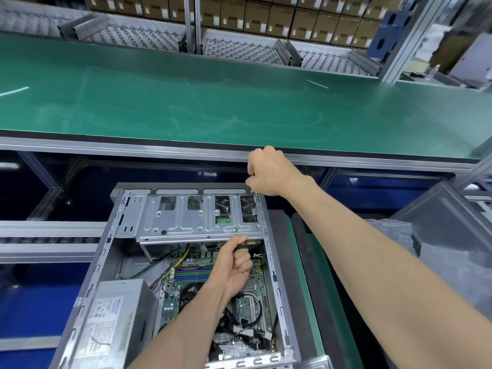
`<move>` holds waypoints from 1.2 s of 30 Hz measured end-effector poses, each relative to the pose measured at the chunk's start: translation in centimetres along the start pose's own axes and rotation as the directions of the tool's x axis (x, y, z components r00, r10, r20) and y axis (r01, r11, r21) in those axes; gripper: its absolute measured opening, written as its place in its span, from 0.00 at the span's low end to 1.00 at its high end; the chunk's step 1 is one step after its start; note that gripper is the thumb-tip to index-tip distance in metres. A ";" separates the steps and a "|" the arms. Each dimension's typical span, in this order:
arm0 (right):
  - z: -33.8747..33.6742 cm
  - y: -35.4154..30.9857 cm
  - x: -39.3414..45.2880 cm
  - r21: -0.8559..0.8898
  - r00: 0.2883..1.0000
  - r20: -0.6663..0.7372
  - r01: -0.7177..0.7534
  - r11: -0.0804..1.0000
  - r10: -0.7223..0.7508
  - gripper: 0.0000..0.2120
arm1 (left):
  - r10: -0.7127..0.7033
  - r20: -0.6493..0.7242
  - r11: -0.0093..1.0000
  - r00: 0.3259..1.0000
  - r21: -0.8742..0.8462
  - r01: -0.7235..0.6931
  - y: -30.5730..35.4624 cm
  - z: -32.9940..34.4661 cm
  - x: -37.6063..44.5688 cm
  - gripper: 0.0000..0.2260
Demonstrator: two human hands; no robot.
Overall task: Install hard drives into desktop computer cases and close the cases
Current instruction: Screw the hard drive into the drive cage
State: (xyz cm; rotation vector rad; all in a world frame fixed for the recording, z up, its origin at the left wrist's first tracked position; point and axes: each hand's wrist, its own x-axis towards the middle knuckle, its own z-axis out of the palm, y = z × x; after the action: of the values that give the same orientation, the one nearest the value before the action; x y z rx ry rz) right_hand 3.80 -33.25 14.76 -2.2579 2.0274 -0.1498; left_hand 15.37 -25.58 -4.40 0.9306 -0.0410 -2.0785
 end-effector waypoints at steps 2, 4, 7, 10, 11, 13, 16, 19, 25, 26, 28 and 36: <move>0.4 0.2 0.2 -0.063 0.998 -0.056 -0.043 0.997 0.040 0.08 | 0.003 0.004 1.000 1.000 0.005 -0.003 0.0 0.0 0.0 0.15; 0.2 0.4 0.2 -0.089 0.998 -0.051 -0.048 0.995 0.043 0.12 | 0.001 0.000 1.000 1.000 0.006 -0.001 0.0 0.1 -0.1 0.15; -0.3 0.3 0.1 0.025 0.997 0.067 0.027 0.999 -0.028 0.10 | 0.001 0.003 1.000 1.000 0.001 -0.001 0.1 0.1 -0.2 0.15; -0.2 0.4 0.2 0.051 0.997 0.069 0.024 0.998 -0.028 0.11 | 0.000 -0.002 1.000 1.000 0.010 0.000 0.1 0.2 -0.2 0.14; 0.0 0.4 0.2 0.028 0.999 0.039 0.015 0.999 -0.016 0.08 | 0.001 -0.002 1.000 1.000 0.012 -0.001 0.1 0.2 -0.2 0.14; 0.4 0.6 0.3 -0.010 0.999 -0.019 -0.029 1.000 0.029 0.06 | 0.007 -0.001 1.000 1.000 0.010 -0.007 0.0 0.1 -0.2 0.14; 0.2 0.2 0.1 -0.067 0.998 -0.035 -0.046 0.997 0.043 0.12 | 0.009 -0.003 1.000 1.000 0.005 -0.009 0.0 0.1 -0.2 0.14; -0.4 -0.2 0.0 -0.012 0.998 0.055 0.014 1.000 -0.014 0.13 | 0.013 -0.008 1.000 1.000 0.006 -0.013 0.0 0.1 -0.3 0.14; 0.5 0.8 0.1 -0.085 0.995 -0.073 -0.078 0.993 0.072 0.09 | 0.008 -0.010 1.000 1.000 0.004 -0.008 0.1 0.2 -0.4 0.13; 0.5 0.9 0.1 -0.101 0.994 -0.078 -0.083 0.991 0.075 0.11 | 0.008 -0.009 1.000 1.000 0.006 -0.008 0.1 0.2 -0.4 0.13; 0.2 1.1 0.1 -0.029 0.999 -0.021 -0.042 0.999 0.041 0.09 | 0.007 -0.016 1.000 1.000 0.008 -0.007 0.1 0.2 -0.4 0.13; 0.6 1.1 0.1 -0.036 0.997 -0.059 -0.057 0.998 0.055 0.09 | 0.003 -0.007 1.000 1.000 0.007 -0.003 0.1 0.2 -0.2 0.14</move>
State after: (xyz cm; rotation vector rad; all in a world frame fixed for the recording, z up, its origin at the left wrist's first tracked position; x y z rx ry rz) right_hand 2.78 -33.48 14.01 -2.2410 2.1371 -0.1759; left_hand 15.40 -25.54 -4.09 0.9414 -0.0459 -2.0737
